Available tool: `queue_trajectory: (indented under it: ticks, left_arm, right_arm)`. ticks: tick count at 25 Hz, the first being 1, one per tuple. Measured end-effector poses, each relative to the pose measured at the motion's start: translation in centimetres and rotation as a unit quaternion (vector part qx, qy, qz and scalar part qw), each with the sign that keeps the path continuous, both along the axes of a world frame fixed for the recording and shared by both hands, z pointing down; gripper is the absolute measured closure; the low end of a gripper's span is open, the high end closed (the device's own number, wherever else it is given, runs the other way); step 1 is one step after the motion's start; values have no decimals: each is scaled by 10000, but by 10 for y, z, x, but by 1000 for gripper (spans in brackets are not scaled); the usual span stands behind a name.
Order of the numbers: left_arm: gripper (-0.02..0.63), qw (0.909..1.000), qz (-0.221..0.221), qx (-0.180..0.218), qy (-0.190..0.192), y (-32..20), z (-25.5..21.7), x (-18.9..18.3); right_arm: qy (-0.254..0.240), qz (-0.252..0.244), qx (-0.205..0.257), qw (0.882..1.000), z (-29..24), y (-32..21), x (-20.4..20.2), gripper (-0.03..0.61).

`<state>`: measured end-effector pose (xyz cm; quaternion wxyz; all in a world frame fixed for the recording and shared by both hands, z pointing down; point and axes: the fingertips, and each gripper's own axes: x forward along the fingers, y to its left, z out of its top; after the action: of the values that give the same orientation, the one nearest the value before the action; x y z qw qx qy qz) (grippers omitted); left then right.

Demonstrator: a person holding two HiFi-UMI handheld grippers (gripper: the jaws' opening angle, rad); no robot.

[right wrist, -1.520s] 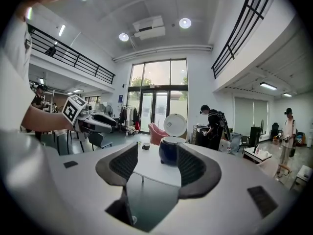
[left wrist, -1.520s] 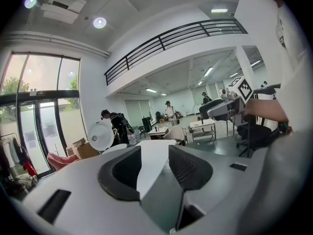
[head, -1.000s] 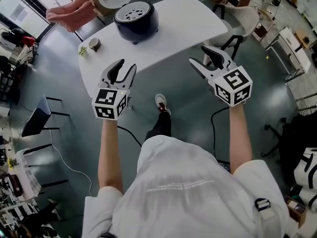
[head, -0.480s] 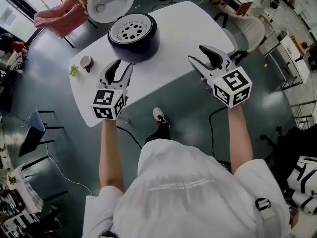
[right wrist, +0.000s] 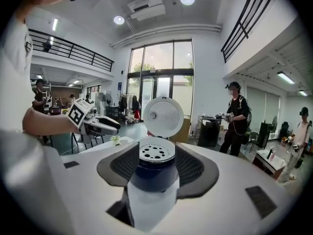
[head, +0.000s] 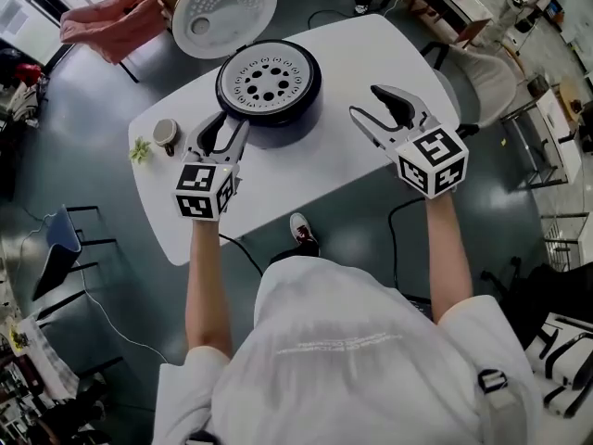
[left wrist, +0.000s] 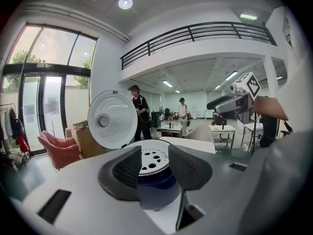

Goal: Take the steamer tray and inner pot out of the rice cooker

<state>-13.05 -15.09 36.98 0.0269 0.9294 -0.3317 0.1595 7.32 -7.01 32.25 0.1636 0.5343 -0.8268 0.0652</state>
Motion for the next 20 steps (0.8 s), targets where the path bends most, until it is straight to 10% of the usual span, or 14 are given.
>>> queue_trajectory:
  ticks: [20]
  left_arm:
    - [426,9976,-234,-645,-76,-70,43,-22]
  right_arm:
    - [74,-513,-638,9966,37,-83,-37,344]
